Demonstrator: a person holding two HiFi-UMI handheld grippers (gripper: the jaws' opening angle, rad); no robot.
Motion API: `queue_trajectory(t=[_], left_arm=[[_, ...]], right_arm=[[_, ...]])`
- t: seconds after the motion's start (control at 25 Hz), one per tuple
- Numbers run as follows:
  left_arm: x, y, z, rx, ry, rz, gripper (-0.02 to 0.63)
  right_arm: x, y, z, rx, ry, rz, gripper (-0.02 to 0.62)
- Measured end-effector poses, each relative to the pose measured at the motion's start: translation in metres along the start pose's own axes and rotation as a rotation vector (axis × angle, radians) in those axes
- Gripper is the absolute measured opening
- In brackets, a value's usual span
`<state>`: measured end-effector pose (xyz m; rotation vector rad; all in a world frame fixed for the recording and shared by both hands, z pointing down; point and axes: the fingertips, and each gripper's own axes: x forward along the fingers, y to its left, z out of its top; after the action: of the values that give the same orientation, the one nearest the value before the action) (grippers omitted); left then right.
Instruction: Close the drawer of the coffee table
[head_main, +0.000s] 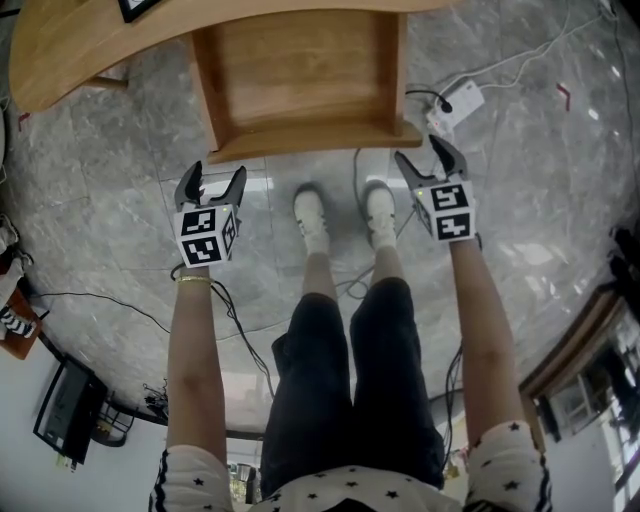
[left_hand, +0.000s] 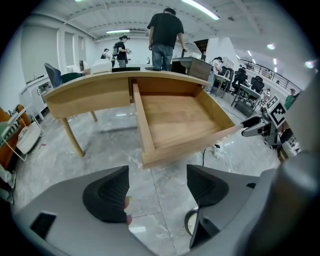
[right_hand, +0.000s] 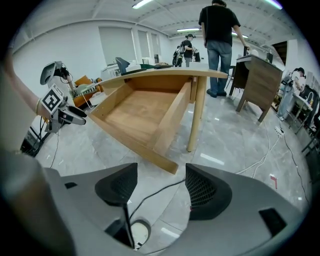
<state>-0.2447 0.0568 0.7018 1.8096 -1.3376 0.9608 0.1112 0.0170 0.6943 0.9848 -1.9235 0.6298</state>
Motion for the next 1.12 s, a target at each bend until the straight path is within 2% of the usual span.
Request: queue_trajectory(t=[0.36, 0.8, 1.12], left_arm=[[0.026, 0.001, 0.001, 0.063, -0.014, 0.006, 0.357], [0.038, -0.004, 0.012, 0.080, -0.039, 0.004, 0.354], [0.038, -0.003, 0.013, 0.075, -0.031, 0.021, 0.342]], right_arm=[[0.026, -0.001, -0.007, -0.018, 0.019, 0.020, 0.292], [0.040, 0.003, 0.001, -0.052, 0.020, 0.037, 0.291], [0.041, -0.001, 0.003, -0.011, 0.010, 0.022, 0.290]])
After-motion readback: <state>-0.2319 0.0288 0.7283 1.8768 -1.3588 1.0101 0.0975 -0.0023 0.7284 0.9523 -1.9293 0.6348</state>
